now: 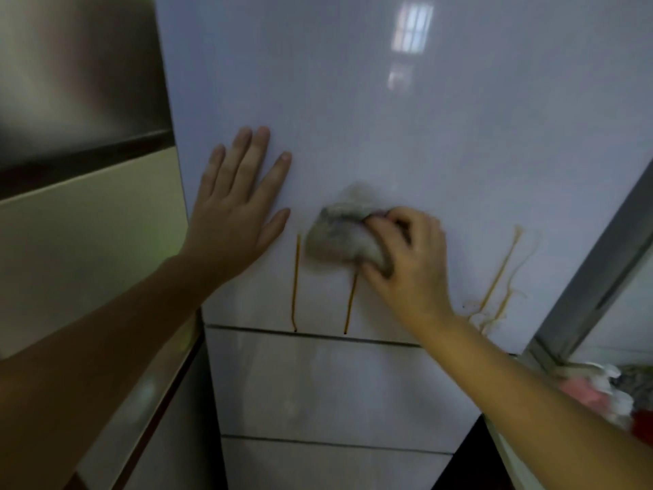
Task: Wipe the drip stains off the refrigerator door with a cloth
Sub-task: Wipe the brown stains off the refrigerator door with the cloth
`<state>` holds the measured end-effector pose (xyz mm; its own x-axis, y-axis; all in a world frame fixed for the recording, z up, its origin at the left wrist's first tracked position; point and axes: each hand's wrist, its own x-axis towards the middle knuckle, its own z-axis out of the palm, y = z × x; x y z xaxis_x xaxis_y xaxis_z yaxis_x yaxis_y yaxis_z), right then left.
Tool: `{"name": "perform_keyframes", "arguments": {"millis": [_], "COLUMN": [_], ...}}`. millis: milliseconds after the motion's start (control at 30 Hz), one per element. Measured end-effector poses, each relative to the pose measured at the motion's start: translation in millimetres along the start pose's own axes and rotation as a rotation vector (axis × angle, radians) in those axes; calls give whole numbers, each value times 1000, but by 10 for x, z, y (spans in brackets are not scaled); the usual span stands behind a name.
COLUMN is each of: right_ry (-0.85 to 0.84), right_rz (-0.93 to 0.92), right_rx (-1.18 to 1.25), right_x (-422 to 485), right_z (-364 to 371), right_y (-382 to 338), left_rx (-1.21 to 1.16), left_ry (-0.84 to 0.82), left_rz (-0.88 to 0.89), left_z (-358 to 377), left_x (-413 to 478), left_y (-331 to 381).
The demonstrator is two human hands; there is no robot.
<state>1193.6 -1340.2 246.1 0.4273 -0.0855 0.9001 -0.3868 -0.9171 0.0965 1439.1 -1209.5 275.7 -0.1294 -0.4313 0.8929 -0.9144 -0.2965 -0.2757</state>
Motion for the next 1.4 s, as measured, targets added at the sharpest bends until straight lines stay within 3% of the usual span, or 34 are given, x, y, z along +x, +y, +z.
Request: {"name": "perform_keyframes", "arguments": {"millis": [67,133,267,333,533,633,800,1000,1067,1233,1400], "right_ry": [-103,-106,131,162,-123,-107,72,-103,-133,34,184], "right_rz": [-147,-171,174,240,-103,-23,264,60,69,275,309], "right_rx": [-10,-23,2,29,51,30,39,38,22,21,121], "right_x": [-197,-251,-255,-304,-880,-857,-527,-887,-1007,-700,-66], "right_z": [146,125,49,210,646,431,188,523,398,-44,275], "right_y": [-67,16,69,-99,-365,-181,-60,-307,-167,118,-267], "left_rx": [-4,-1,3,7,25,25,22,17,8,-10,-10], "left_ry": [14,16,20,31,65,64,64,69,56,34,59], "left_rz": [8,15,28,39,45,42,33,36,41,41,43], "left_z": [9,16,35,45,81,73,84,82,63,53,82], "left_x": [-5,-10,-23,-25,-38,-38,-42,-44,-39,-44,-50], "left_y": [-15,-34,-50,-60,-82,-88,-78,-70,-80,-86,-67]}}
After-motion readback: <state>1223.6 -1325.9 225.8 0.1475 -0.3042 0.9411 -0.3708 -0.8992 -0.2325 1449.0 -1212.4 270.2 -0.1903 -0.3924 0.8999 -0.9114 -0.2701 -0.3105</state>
